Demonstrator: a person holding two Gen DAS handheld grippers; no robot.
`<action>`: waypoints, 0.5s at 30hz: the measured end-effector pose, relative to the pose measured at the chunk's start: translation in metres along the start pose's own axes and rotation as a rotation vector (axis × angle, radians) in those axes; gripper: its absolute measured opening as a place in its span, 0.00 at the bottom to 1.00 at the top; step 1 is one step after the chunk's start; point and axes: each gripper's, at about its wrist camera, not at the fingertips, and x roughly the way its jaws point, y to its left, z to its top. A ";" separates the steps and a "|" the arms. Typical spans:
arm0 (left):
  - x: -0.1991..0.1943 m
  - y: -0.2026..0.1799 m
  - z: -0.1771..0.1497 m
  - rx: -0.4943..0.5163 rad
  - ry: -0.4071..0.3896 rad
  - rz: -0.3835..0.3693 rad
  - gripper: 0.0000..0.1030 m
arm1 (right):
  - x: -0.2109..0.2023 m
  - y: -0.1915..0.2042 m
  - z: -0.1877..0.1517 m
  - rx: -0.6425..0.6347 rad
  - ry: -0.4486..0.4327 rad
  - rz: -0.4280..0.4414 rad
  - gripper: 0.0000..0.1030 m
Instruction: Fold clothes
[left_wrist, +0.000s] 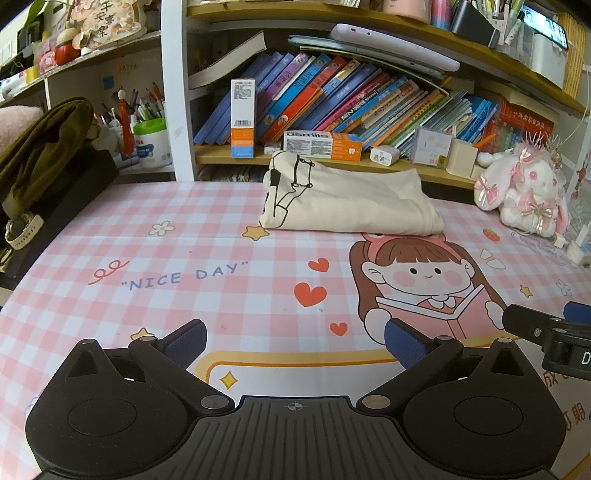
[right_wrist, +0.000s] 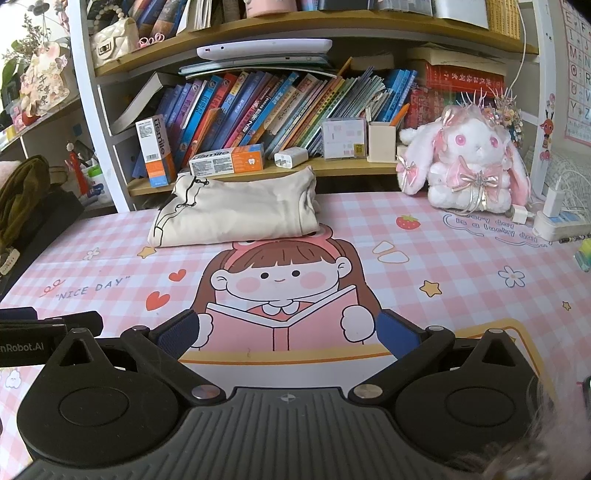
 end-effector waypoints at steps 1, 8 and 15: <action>0.000 0.000 0.000 0.000 0.001 0.000 1.00 | 0.000 0.000 0.000 0.000 0.000 0.000 1.00; 0.002 -0.002 0.000 0.003 0.007 0.004 1.00 | 0.002 -0.001 0.000 0.003 0.005 0.001 1.00; 0.004 -0.004 0.000 0.003 0.016 0.008 1.00 | 0.004 -0.002 0.000 0.004 0.009 0.004 1.00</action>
